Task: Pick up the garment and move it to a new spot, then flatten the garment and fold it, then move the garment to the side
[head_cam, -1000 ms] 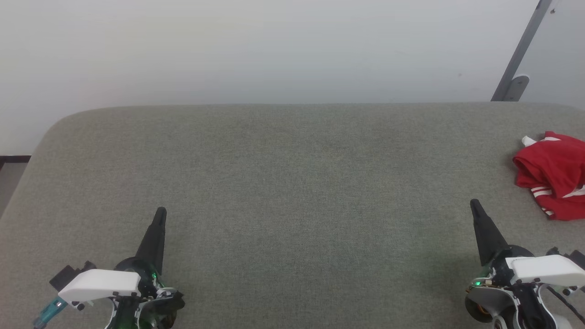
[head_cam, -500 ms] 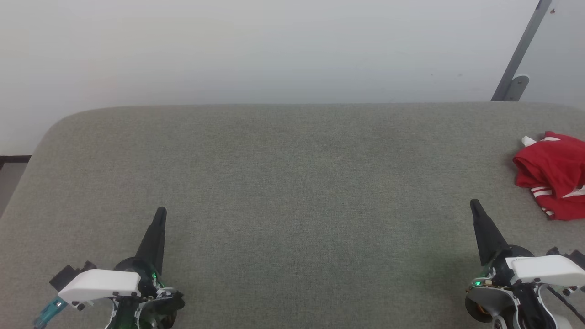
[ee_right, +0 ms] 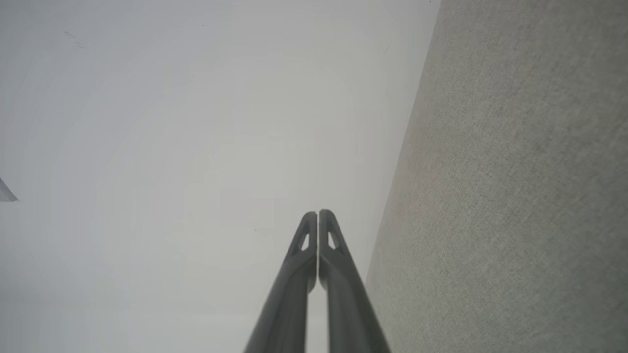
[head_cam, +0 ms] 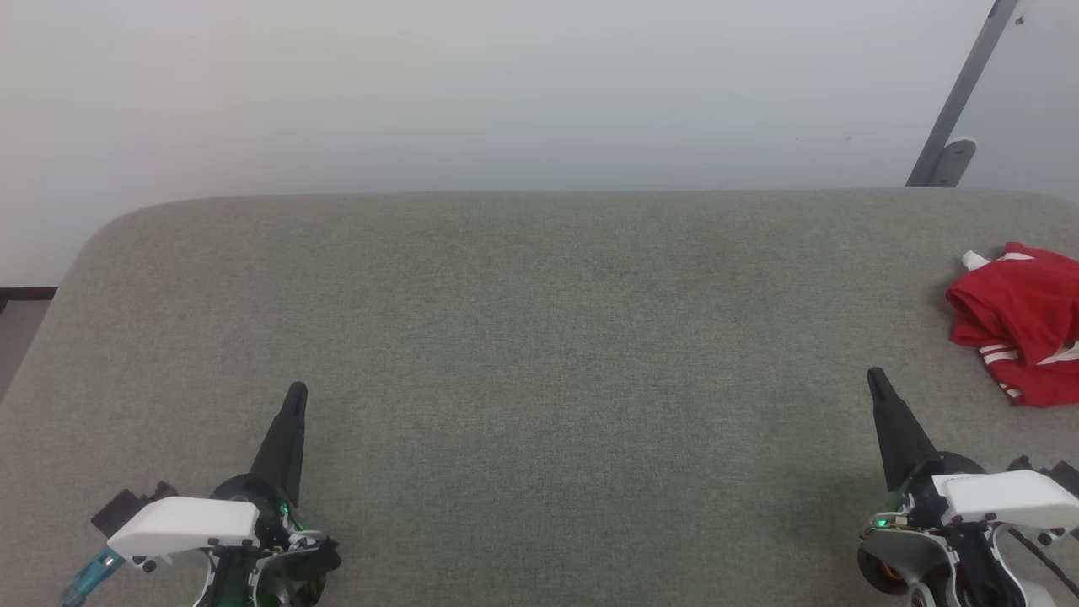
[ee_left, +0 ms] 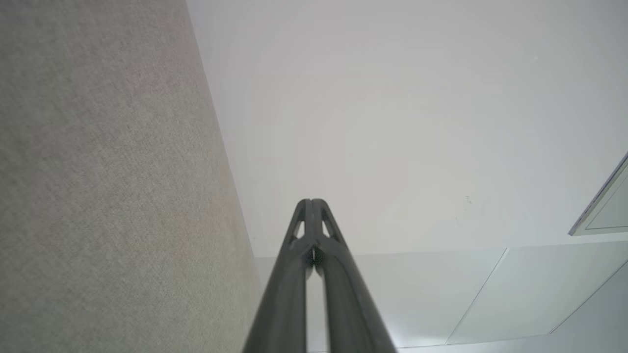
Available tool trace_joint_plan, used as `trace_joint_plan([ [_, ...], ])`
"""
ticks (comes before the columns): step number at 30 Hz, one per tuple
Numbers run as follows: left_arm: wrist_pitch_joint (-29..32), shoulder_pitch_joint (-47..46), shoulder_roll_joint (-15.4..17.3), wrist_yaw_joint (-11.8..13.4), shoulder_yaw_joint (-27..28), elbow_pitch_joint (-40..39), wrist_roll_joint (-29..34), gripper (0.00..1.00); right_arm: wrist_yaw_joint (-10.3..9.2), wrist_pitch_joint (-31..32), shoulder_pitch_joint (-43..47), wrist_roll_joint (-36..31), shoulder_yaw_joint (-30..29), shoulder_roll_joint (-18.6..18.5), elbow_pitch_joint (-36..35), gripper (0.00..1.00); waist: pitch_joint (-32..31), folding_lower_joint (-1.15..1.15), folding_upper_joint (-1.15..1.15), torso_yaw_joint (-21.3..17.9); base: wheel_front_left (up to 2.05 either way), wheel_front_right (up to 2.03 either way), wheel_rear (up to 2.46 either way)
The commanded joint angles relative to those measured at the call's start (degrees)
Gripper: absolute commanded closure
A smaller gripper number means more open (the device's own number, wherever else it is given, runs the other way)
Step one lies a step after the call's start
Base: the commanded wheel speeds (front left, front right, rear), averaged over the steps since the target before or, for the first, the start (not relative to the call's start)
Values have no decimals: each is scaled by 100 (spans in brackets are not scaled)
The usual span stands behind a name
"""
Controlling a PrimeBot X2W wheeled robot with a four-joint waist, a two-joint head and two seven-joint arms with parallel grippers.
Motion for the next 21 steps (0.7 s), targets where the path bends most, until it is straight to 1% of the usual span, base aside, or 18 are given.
trace_joint_plan([
  [1,16,-66,-10,-27,-2,-2,-20,100,0,12,-28,26,-4,17,-11,100,0,0,0,0,0,0,0],
  [21,16,-66,-10,-27,-2,-2,-20,100,0,12,-28,26,-4,17,-10,100,0,0,0,0,0,0,0],
])
